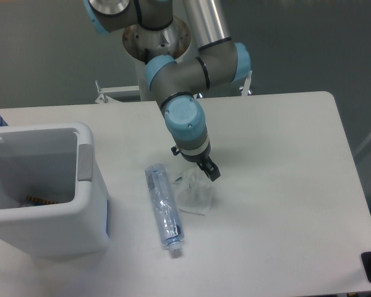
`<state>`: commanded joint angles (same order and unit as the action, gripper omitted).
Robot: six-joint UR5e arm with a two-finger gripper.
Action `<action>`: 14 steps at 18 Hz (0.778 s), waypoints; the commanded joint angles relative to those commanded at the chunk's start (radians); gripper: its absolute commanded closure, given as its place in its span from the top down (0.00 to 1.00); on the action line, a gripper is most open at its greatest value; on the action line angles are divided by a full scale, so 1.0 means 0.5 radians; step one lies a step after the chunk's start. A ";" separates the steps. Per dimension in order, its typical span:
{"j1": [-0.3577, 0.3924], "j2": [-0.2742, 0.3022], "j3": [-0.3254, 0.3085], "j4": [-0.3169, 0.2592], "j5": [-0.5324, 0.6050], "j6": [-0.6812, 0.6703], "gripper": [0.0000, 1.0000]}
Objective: Place the trash in the trash can
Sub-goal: 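Close the gripper on the white tissue and lift it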
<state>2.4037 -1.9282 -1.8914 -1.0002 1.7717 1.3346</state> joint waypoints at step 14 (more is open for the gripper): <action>0.000 -0.034 0.077 -0.009 0.025 -0.138 0.00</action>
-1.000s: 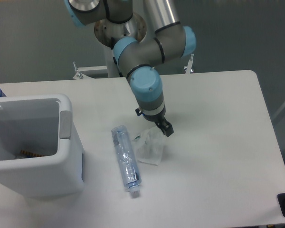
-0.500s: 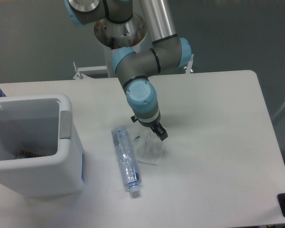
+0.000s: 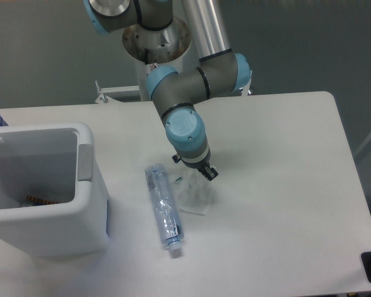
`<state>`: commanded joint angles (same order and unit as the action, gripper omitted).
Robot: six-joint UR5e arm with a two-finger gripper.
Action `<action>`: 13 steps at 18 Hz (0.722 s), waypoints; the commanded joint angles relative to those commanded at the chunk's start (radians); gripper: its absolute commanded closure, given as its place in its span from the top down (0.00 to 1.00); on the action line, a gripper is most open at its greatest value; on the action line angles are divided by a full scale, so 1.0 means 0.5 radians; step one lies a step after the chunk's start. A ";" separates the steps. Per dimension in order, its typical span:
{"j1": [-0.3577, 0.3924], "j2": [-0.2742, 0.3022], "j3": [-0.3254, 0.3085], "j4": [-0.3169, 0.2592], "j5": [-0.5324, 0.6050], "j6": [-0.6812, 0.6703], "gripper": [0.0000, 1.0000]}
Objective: Place the trash in the trash can
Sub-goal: 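Close the gripper on the white tissue and lift it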
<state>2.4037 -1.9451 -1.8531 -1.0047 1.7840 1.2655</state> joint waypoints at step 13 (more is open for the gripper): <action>0.187 0.245 0.108 -0.028 -0.493 -0.086 0.00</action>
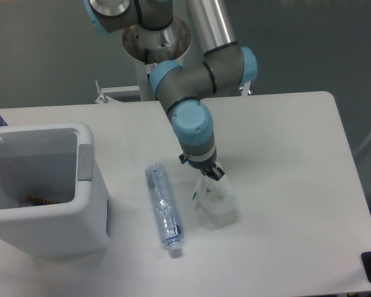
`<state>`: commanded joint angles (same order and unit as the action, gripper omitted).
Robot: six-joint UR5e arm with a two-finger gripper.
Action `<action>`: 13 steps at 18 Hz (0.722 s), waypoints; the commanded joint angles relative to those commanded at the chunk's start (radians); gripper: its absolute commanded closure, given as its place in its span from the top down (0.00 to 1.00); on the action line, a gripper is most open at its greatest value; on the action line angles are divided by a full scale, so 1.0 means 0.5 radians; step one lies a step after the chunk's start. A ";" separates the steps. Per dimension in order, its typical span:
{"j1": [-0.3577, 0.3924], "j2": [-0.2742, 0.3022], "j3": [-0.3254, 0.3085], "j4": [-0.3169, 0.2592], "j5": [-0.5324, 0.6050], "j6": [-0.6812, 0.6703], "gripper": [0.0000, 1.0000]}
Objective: Place the trash in the trash can
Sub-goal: 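Close the gripper on the white tissue and lift it, then carry the tissue over the white bin and lower it inside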
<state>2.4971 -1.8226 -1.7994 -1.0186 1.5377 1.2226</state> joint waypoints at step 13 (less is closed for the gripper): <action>0.089 0.111 0.684 0.009 -0.992 -1.456 0.00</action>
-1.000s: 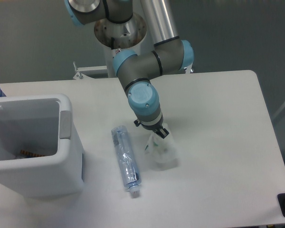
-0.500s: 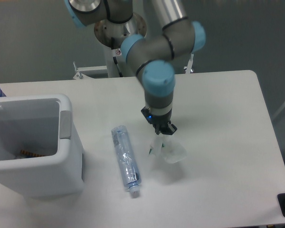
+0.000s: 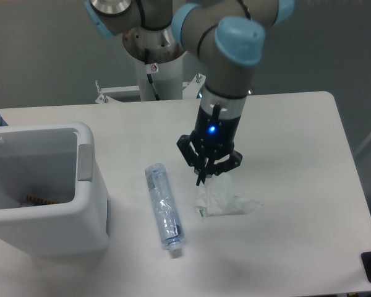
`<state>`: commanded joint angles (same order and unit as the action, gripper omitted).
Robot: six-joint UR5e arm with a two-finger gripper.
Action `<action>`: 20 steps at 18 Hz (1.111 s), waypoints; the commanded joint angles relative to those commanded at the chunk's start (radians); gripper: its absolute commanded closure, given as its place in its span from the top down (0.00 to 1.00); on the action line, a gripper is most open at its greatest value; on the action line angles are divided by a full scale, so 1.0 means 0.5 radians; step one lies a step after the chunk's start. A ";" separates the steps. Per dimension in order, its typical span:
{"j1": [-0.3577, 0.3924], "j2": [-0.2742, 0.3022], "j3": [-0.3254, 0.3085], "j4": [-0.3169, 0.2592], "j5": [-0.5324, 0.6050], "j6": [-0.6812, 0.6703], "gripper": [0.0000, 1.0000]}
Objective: Place the trash in the trash can
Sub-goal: 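Carry the tissue over the white bin and lower it inside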
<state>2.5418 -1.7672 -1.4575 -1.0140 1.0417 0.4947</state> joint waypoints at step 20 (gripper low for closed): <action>-0.466 0.264 -0.150 0.015 -0.203 -0.511 0.00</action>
<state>2.3089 -1.6352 -1.5324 -1.0063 0.9403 0.2393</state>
